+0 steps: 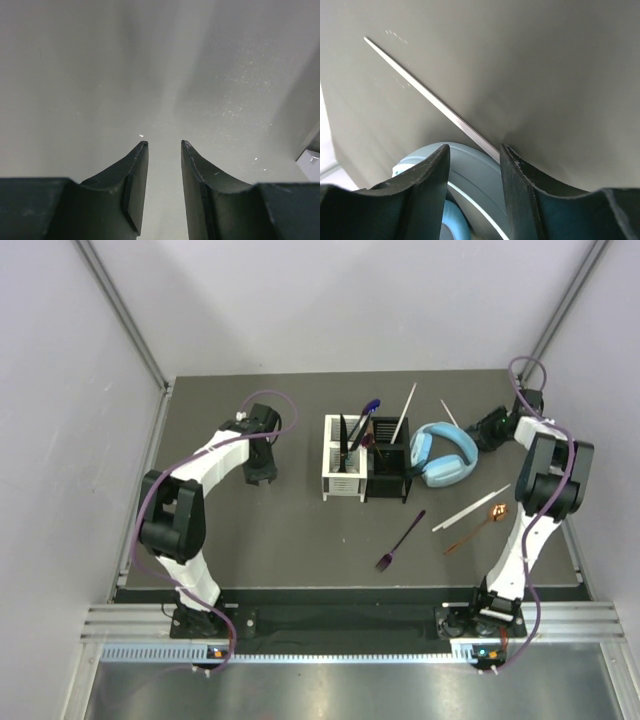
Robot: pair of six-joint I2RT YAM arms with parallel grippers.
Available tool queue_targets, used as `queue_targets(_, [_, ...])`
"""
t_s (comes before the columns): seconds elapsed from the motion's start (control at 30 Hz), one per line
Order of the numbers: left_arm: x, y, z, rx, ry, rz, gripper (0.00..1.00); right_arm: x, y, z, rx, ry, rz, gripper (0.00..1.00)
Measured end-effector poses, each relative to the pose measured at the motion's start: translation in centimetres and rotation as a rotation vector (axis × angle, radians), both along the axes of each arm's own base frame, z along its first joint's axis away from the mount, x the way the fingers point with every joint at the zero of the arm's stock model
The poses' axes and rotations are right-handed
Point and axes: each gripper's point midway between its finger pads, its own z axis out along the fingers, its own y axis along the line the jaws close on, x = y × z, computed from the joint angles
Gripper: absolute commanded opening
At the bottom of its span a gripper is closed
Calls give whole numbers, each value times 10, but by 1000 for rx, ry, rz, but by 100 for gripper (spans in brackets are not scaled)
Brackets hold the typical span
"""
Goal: Sort the eating utensils into containers
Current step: Move the chopstick to the center of the board.
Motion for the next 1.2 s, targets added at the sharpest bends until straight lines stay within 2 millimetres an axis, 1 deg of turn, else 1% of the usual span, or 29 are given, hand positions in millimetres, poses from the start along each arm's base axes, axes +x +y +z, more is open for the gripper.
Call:
queue_targets(0.17, [-2,1,-1,2,4,-3,37,-4,-3,3,-38,16,34,48])
queue_targets(0.27, [-2,1,0,1,3,-2,37,2,-8,9,-63,24,50,47])
queue_targets(0.33, [-3,1,1,0,0,-2,37,19,-16,21,-97,2,59,47])
queue_targets(0.43, [-7,2,5,-2,-6,0,37,59,-31,54,-166,-80,85,48])
queue_targets(0.47, [-8,3,6,-3,-8,1,37,73,-35,68,-187,-113,93,48])
queue_targets(0.5, [-8,3,7,-3,-10,1,37,89,-39,83,-203,-157,102,48])
queue_targets(0.57, [-8,3,8,-4,-13,1,37,114,-43,106,-220,-243,114,48])
queue_targets(0.6, [-8,3,8,-3,-13,2,37,122,-42,113,-218,-277,124,49])
queue_targets(0.63, [-9,3,8,-1,-11,2,37,125,-39,116,-207,-293,136,49])
queue_targets(0.67, [-9,4,8,-1,-10,3,37,124,-36,113,-192,-294,146,49])
queue_targets(0.73, [-9,4,11,3,-10,4,37,121,-27,100,-158,-277,174,50])
queue_targets(0.77, [-6,4,14,3,-17,6,37,118,-20,88,-138,-260,190,50])
queue_targets(0.87, [2,2,24,0,-48,9,37,108,8,50,-74,-194,259,50])
queue_targets(0.9, [4,2,26,-1,-55,9,37,107,16,44,-63,-186,275,50])
queue_targets(0.97, [7,1,29,-4,-63,9,37,106,37,28,-39,-168,319,51])
queue_targets(1.0, [8,1,30,-4,-64,11,36,106,46,23,-32,-165,337,51])
queue_targets(1.07, [11,0,29,-4,-60,12,36,108,60,21,-23,-172,365,51])
queue_targets(1.13, [12,-1,27,-1,-53,12,36,109,74,24,-16,-188,390,51])
queue_targets(1.2, [10,0,24,5,-40,13,36,112,82,28,-12,-210,406,51])
